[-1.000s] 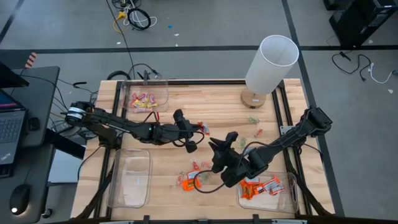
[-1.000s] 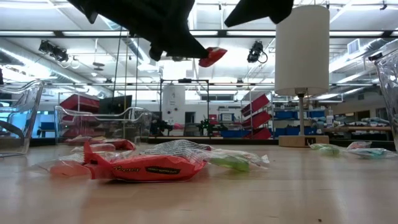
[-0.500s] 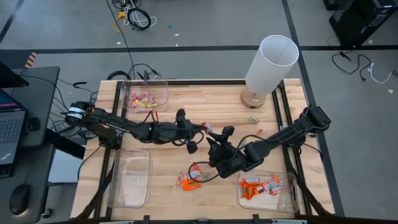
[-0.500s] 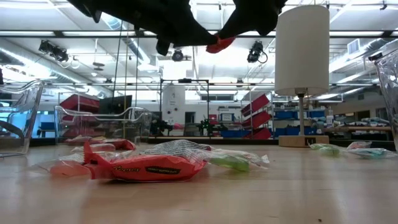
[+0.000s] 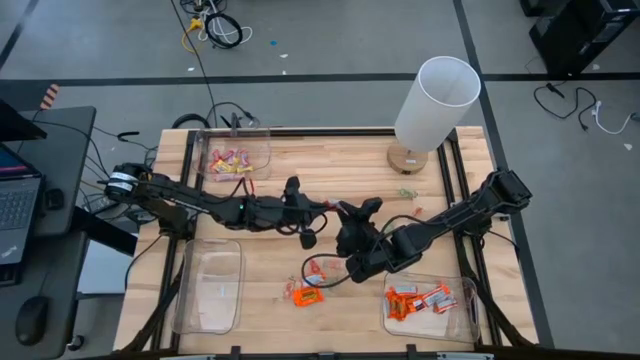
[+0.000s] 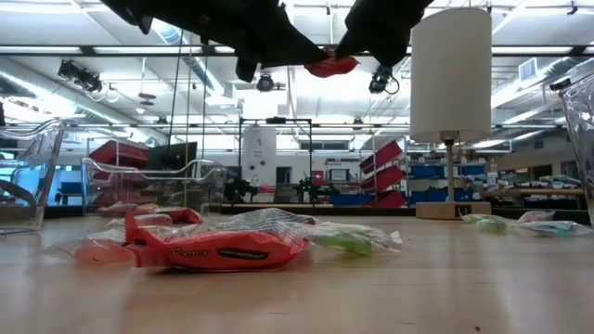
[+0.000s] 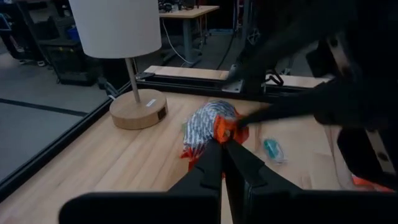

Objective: Sort candy
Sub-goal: Put the chocolate into the bottom right transparent bin

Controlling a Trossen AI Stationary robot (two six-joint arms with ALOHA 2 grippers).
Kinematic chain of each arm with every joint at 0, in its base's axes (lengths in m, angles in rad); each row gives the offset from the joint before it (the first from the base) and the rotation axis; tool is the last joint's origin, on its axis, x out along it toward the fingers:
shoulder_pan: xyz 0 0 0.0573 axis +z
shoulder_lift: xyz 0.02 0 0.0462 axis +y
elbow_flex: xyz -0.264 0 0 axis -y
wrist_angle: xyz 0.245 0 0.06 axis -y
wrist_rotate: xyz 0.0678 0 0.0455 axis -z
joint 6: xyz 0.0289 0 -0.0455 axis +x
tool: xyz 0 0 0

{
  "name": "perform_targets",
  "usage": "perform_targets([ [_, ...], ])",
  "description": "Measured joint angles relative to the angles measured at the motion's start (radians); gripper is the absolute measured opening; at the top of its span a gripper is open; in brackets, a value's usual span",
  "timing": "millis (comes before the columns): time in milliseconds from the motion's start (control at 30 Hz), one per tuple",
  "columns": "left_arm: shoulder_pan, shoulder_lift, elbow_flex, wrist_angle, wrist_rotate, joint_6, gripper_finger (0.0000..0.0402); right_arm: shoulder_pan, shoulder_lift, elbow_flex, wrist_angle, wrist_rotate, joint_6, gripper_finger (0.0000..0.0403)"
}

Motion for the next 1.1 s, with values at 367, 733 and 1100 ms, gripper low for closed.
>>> perform_targets([
  [367,-0.001,0.000,0.000,-0.017,0.000,0.008,0.0006,0.016,0.000,0.000,-0.010,-0.018,0.113,0.0091],
  [733,0.027,0.000,0.000,0.010,0.050,0.051,0.0006,0.101,-0.006,0.000,-0.039,-0.022,0.355,0.0091],
  [1100,-0.018,0.000,0.000,0.093,0.056,0.409,0.0006,0.099,-0.087,0.001,-0.113,-0.239,0.746,0.0107],
])
